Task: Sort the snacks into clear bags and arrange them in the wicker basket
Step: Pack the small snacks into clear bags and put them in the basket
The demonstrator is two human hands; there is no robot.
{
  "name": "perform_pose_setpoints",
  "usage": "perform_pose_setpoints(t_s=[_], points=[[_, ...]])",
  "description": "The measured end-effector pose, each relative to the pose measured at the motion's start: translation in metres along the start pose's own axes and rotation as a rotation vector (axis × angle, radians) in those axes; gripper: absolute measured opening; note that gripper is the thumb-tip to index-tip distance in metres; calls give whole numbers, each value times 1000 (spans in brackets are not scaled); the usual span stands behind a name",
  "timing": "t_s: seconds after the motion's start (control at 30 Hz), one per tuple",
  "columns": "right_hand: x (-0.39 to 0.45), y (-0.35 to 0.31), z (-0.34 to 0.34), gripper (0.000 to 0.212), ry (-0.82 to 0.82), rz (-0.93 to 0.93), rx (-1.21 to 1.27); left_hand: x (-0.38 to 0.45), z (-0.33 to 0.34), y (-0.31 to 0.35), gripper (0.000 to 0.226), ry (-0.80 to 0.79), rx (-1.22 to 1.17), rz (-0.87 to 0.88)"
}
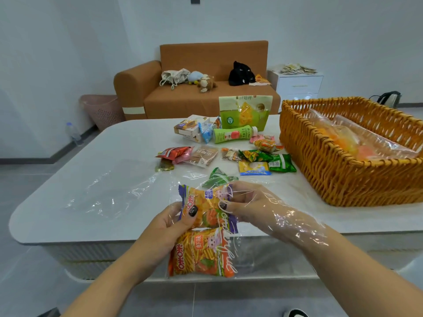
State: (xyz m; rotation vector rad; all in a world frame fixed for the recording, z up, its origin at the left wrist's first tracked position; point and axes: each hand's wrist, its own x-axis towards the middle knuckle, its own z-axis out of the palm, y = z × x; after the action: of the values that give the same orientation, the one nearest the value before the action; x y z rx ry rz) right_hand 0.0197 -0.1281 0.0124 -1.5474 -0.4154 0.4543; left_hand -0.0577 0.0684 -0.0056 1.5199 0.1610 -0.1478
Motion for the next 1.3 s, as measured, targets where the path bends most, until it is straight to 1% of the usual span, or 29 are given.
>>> perform_pose_setpoints(t_s=[0.07, 0.1, 0.13, 0.17, 0.23, 0.27, 0.33, 0.37, 0.4, 0.47, 0.53, 0.57, 0.63, 0.67, 0.73, 0.77, 0.83, 0.87, 0.9, 0.93, 1.0, 1.03, 1.07, 1.1, 1.13, 1.17, 1.2, 1.27, 1.3], points=[[4, 5, 0, 20, -8, 36, 48, -1, 0, 0, 95, -18, 10, -23], [5, 6, -1, 21, -37, 52, 101, -2, 0, 1, 98, -23, 14, -28], [5, 5, -1, 27, -62, 78, 172, -2, -1, 2, 94, -23, 17, -28], [7, 8, -3, 28, -84, 92, 235, -1, -1, 3, 82, -16, 11, -19], [9, 8, -3, 25, -84, 92, 266, -1, 0, 6, 55, -11, -13, -4], [11, 7, 0, 22, -75, 75, 247, -1, 2, 7, 50, -18, -27, -11], [15, 5, 8, 21, -78, -14, 129, 0, 5, 6, 48, -12, -86, -34], [17, 3, 11, 25, -81, -39, 75, 1, 7, 6, 48, 10, -132, -38], [19, -2, 13, 29, -86, -47, 42, 2, 10, 7, 48, 41, -178, -37], [28, -7, 13, 26, -83, -46, 15, 7, 13, 10, 47, 96, -240, -28], [38, -13, 7, 16, -65, -8, 57, 13, 14, 15, 46, 137, -277, -31], [44, -15, 1, 19, -81, 33, 85, 16, 14, 17, 44, 157, -291, -25], [53, -23, -17, 45, -123, 138, 115, 22, 13, 20, 36, 201, -334, -5], [55, -27, -29, 50, -144, 175, 119, 24, 11, 22, 31, 232, -354, 3], [56, -33, -54, 40, -199, 210, 53, 29, 3, 22, 23, 298, -376, 24], [56, -33, -65, 35, -219, 233, 24, 31, -2, 21, 23, 324, -390, 31], [59, -29, -85, 34, -202, 272, 51, 32, -12, 21, 33, 363, -402, 32], [63, -25, -93, 32, -128, 270, 94, 32, -16, 21, 35, 371, -422, 29], [70, -20, -99, 30, 0, 231, 138, 31, -21, 18, 30, 363, -464, 33], [79, -14, -107, 28, 174, 162, 158, 30, -22, 18, 24, 353, -528, 29], [95, -3, -123, 25, 537, 31, 110, 32, -22, 17, 37, 354, -631, 34], [104, 3, -131, 26, 688, -2, 64, 35, -18, 22, 42, 357, -664, 47], [113, 8, -139, 28, 798, -14, 25, 41, -16, 31, 41, 359, -667, 75], [121, 13, -144, 30, 864, -7, -12, 48, -15, 39, 35, 349, -664, 96], [129, 17, -149, 34, 911, 14, -73, 49, -10, 47, 37, 336, -658, 108], [136, 19, -152, 39, 949, 33, -173, 51, -12, 48, 59, 318, -652, 137], [143, 21, -155, 43, 959, 45, -295, 50, -12, 46, 68, 291, -658, 122], [158, 25, -160, 47, 925, 57, -497, 57, -12, 36, 31, 400, -626, -13], [165, 27, -161, 46, 899, 79, -572, 56, -14, 26, 26, 399, -629, -58]])
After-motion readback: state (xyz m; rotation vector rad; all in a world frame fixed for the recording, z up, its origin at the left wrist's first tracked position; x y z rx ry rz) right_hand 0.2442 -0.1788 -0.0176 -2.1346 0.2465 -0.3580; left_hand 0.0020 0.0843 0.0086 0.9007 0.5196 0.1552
